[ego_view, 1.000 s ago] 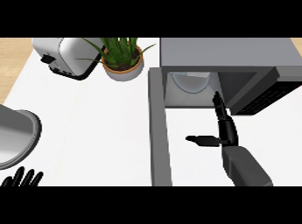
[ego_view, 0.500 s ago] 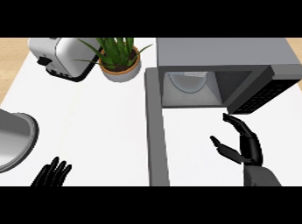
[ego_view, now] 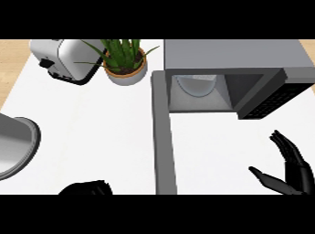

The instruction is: Pick up the milk, place it into the microwave and close the microwave

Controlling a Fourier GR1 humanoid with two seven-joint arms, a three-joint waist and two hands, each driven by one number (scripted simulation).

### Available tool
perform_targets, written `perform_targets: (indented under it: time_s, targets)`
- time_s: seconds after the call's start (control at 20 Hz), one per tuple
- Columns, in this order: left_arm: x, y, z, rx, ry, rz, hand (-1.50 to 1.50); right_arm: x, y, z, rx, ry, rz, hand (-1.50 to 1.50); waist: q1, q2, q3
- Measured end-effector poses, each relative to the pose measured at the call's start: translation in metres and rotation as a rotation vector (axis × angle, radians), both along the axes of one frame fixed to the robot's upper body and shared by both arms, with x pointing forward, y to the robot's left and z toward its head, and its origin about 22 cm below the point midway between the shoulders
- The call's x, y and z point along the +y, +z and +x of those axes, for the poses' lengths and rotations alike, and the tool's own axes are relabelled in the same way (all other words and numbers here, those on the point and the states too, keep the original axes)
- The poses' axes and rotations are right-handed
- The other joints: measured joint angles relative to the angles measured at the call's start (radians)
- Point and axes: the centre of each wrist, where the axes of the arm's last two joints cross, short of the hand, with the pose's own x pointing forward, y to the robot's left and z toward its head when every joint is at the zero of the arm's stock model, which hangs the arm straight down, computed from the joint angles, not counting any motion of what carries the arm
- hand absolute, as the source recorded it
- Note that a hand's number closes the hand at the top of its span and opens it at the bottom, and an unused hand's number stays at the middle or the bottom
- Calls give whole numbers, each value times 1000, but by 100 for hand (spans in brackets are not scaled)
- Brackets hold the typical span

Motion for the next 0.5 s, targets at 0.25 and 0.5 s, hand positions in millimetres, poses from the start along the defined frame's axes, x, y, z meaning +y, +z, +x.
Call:
perform_targets:
  time_s: [0.25,0.5]
  targets:
    - [-27,-7,19,-11,5,32,150,-32,9,-24,-10,-42,25,-150,5,1,0]
    - [-42,-9,53,-36,17,87,150,-57,17,-34,-11,-69,28,-150,7,3,1]
